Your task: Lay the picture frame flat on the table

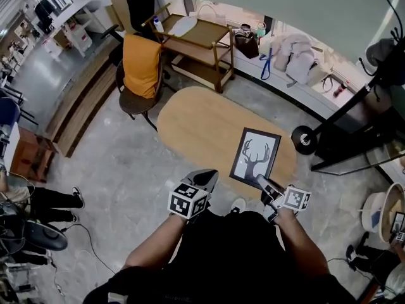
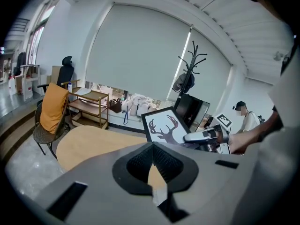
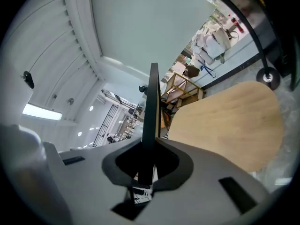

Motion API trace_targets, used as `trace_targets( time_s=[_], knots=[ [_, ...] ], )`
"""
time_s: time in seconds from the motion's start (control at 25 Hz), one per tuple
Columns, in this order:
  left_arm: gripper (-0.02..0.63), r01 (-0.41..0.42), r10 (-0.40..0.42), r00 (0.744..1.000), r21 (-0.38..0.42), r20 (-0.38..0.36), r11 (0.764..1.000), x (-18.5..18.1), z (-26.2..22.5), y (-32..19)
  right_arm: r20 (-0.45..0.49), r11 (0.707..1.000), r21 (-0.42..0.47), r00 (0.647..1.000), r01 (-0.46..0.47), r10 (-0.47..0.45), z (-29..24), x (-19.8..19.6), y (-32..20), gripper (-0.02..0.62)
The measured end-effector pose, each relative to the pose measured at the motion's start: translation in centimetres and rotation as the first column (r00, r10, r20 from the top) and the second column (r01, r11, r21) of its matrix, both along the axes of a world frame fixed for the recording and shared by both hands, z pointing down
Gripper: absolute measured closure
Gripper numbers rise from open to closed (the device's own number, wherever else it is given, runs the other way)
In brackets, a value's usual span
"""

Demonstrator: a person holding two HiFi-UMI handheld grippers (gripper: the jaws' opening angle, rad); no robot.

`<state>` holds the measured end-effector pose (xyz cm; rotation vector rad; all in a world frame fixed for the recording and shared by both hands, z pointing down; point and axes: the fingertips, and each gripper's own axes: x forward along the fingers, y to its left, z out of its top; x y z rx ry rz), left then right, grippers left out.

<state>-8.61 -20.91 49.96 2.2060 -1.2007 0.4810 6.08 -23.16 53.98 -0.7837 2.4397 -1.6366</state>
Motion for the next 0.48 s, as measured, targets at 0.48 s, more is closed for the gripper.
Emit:
trace_targets(
  time_s=[0.48],
  knots=[
    [0.606, -0.01, 0.014, 0.998, -0.074, 0.053, 0.997, 1.8, 2.5, -6.1, -0.065, 0.984, -0.178, 0.998, -0.01, -0.002, 8.6, 2.7, -6.7, 0.563]
  ],
)
